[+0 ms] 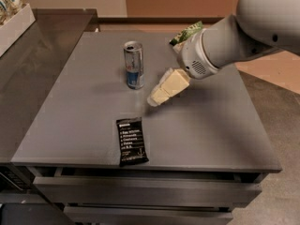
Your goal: Knock redbull can over
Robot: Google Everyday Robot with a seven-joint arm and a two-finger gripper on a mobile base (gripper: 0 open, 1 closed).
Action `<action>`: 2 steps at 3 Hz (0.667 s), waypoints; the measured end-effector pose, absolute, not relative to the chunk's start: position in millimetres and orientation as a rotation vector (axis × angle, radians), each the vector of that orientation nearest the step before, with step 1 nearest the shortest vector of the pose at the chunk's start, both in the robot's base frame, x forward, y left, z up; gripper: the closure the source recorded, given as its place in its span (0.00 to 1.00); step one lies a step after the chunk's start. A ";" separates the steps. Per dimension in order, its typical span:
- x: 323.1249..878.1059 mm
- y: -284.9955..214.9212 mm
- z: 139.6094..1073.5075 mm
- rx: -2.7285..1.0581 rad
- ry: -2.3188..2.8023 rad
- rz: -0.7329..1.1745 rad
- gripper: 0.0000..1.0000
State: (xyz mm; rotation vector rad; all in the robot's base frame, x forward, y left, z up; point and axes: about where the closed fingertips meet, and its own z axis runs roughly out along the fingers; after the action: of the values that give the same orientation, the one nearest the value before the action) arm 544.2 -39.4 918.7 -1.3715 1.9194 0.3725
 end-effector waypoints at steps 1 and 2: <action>562.5 -16.8 913.5 -1.365 1.882 0.424 0.00; 572.2 -4.7 910.9 -1.362 1.862 0.451 0.00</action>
Offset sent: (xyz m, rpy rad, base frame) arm 0.0517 0.0580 -0.0121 0.1945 -0.0286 -0.0019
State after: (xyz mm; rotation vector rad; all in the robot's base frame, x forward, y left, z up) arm 572.2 -4.7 910.9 -1.3622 1.8620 0.4507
